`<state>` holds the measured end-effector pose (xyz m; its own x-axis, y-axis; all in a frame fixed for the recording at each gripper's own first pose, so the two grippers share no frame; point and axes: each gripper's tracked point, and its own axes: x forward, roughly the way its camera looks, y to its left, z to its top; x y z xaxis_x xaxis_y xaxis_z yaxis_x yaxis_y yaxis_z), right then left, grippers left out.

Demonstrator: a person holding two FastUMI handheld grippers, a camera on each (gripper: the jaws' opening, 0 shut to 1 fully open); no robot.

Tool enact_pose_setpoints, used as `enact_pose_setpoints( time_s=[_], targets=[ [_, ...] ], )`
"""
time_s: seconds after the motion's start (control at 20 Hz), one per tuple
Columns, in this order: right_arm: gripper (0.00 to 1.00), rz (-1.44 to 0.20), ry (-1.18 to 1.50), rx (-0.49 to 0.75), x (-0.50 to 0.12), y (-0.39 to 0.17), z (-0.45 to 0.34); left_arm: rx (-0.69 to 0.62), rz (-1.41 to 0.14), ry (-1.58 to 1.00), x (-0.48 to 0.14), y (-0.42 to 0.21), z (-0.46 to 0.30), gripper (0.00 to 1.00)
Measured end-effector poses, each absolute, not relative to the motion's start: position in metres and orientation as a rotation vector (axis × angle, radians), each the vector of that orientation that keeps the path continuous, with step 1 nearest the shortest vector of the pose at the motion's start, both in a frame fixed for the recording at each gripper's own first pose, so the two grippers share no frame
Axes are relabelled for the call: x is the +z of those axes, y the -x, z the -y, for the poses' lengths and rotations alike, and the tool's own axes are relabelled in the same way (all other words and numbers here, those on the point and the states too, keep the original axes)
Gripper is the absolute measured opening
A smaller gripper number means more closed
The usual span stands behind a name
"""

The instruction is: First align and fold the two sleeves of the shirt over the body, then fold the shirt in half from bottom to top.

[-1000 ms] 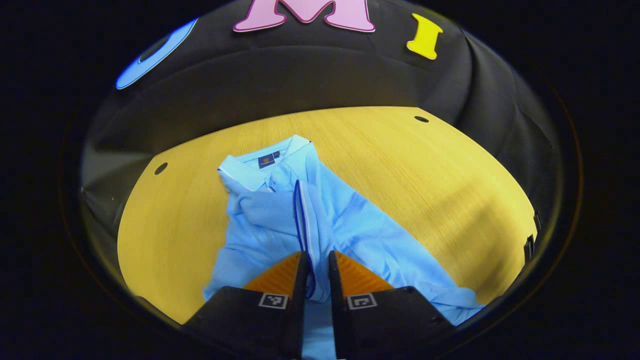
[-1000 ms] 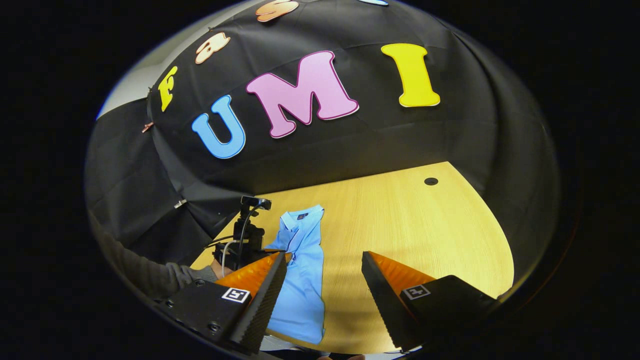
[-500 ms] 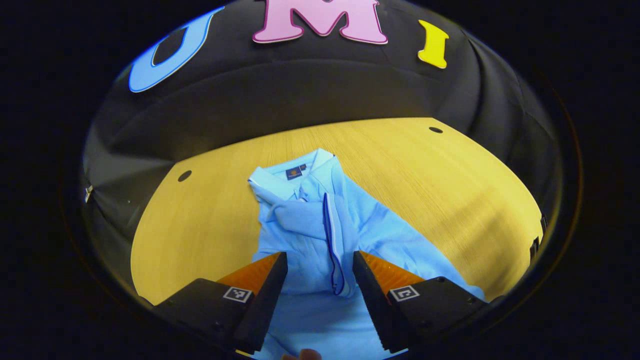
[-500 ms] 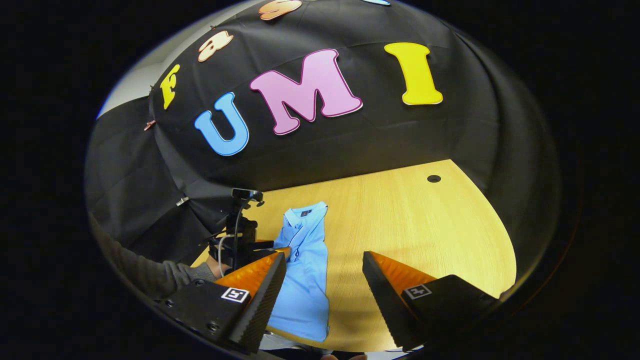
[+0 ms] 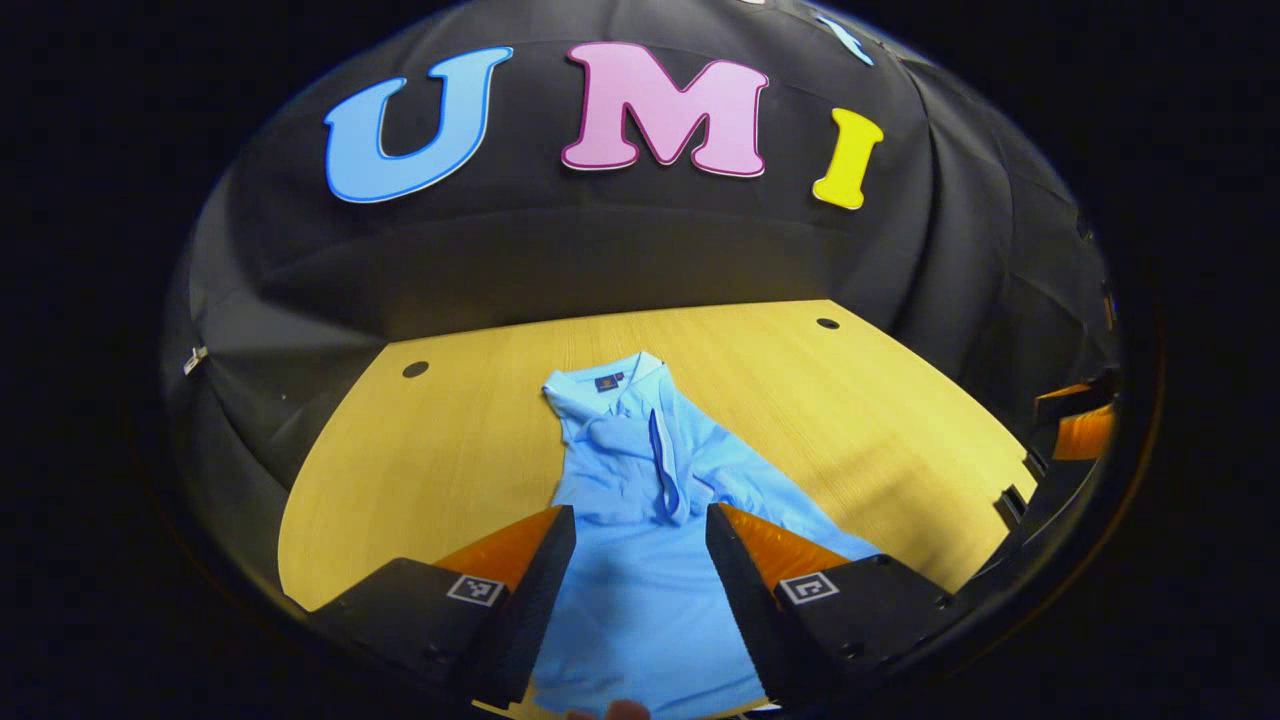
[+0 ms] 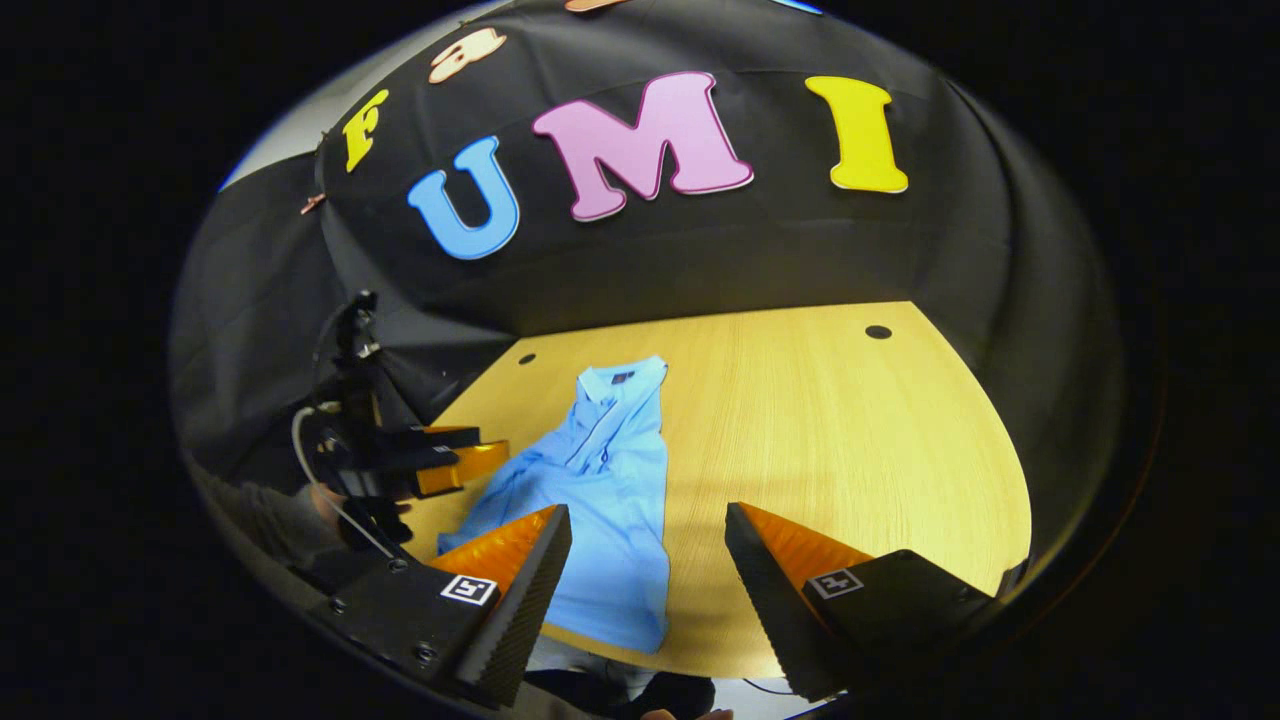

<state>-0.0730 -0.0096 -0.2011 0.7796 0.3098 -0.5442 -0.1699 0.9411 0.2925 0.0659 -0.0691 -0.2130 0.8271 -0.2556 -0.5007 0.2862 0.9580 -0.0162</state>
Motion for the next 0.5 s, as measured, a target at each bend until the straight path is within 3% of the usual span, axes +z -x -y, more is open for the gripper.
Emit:
enact_pose_setpoints(
  time_s=[0.5],
  targets=[
    [0.98, -0.827, -0.133, 0.252, -0.282, 0.139, -0.028, -0.301, -0.725, -0.072, -0.289, 0.050, 0.031, 0.85]
  ],
)
